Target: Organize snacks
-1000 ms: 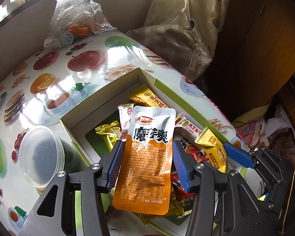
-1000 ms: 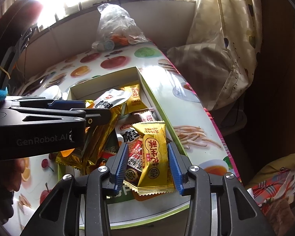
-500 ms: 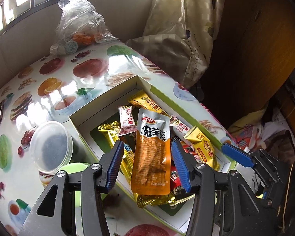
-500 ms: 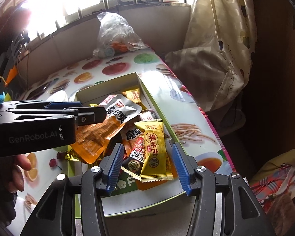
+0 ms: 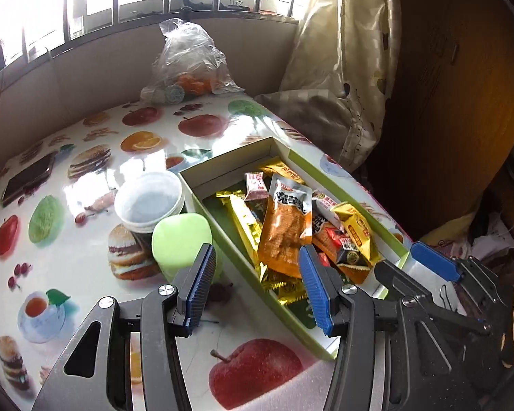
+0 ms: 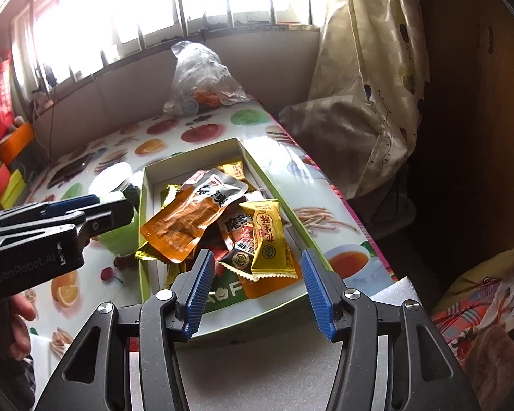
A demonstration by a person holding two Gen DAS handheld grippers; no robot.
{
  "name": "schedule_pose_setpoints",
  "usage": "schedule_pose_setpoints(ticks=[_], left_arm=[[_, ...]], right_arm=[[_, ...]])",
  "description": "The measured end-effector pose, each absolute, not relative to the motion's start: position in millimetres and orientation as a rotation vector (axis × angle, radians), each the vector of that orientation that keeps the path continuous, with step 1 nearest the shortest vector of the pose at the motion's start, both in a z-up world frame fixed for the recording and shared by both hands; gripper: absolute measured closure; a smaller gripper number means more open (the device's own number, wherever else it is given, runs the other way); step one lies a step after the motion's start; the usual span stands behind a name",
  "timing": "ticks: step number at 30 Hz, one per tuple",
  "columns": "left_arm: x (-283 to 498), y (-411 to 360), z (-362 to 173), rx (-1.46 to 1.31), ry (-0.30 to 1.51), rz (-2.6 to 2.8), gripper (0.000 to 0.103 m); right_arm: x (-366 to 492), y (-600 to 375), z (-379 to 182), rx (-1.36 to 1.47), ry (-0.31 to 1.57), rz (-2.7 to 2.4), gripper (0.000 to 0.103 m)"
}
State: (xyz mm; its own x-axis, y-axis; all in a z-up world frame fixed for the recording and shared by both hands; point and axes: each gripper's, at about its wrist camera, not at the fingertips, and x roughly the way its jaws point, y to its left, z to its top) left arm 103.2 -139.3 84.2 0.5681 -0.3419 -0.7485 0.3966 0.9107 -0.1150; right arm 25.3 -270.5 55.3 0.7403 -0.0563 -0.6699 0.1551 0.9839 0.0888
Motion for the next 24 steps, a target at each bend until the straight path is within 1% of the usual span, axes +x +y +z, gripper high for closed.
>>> schedule_pose_setpoints(ticks=[6, 9, 24], left_arm=[[82, -122, 69, 0.066, 0.864, -0.385, 0.051], [69, -120, 64, 0.118, 0.811, -0.37, 0.051], [39, -122, 25, 0.166, 0.903, -0.383, 0.051]], right_arm=[[8, -260, 50, 0.121, 0.716, -0.138, 0.05], [0, -258, 43, 0.118, 0.725, -0.153, 0.05], [-16, -251, 9, 0.108, 0.801, -0.188, 0.049]])
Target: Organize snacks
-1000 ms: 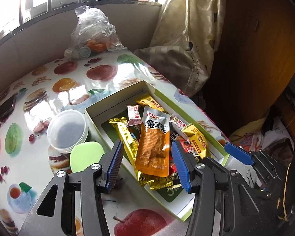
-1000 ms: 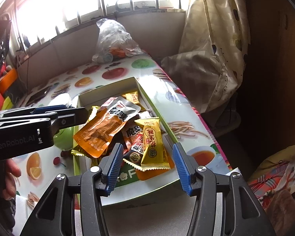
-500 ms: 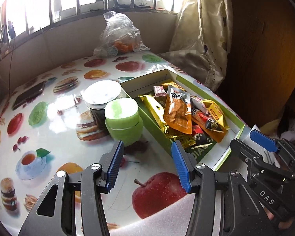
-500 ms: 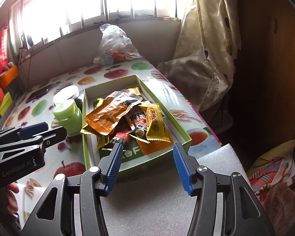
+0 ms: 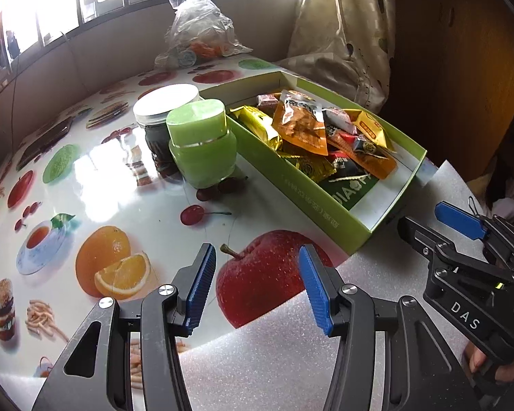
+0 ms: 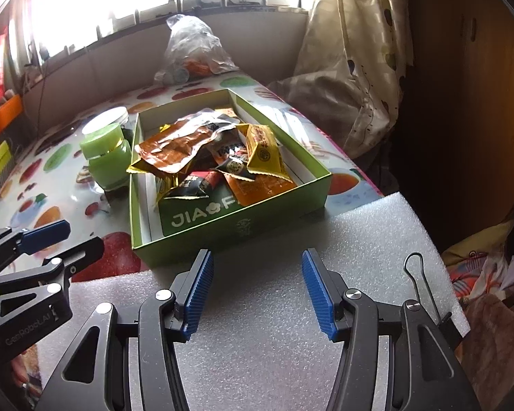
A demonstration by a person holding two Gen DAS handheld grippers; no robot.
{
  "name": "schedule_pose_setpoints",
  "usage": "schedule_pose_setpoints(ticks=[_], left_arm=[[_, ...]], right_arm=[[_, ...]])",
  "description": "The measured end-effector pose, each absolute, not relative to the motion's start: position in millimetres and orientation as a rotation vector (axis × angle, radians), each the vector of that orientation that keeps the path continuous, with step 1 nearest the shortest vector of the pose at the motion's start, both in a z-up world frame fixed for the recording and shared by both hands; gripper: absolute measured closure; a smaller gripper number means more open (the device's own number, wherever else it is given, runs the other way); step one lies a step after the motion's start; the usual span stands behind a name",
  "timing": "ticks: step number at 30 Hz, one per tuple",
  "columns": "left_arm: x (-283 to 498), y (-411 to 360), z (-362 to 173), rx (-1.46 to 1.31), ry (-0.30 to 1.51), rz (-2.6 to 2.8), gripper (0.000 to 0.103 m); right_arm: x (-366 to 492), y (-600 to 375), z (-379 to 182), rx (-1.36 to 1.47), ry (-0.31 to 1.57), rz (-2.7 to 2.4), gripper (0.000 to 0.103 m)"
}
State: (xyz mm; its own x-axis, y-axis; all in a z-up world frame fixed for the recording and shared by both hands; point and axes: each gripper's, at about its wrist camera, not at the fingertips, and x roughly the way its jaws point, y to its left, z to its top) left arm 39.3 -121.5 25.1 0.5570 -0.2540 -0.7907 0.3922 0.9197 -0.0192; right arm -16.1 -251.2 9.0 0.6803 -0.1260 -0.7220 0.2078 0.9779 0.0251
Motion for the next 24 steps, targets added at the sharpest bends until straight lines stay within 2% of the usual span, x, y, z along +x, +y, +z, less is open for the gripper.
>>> schedule_pose_setpoints(ticks=[24], left_arm=[[36, -123, 11, 0.153, 0.933, -0.359, 0.051]], right_arm=[[-15, -244, -1, 0.082, 0.809, -0.235, 0.048]])
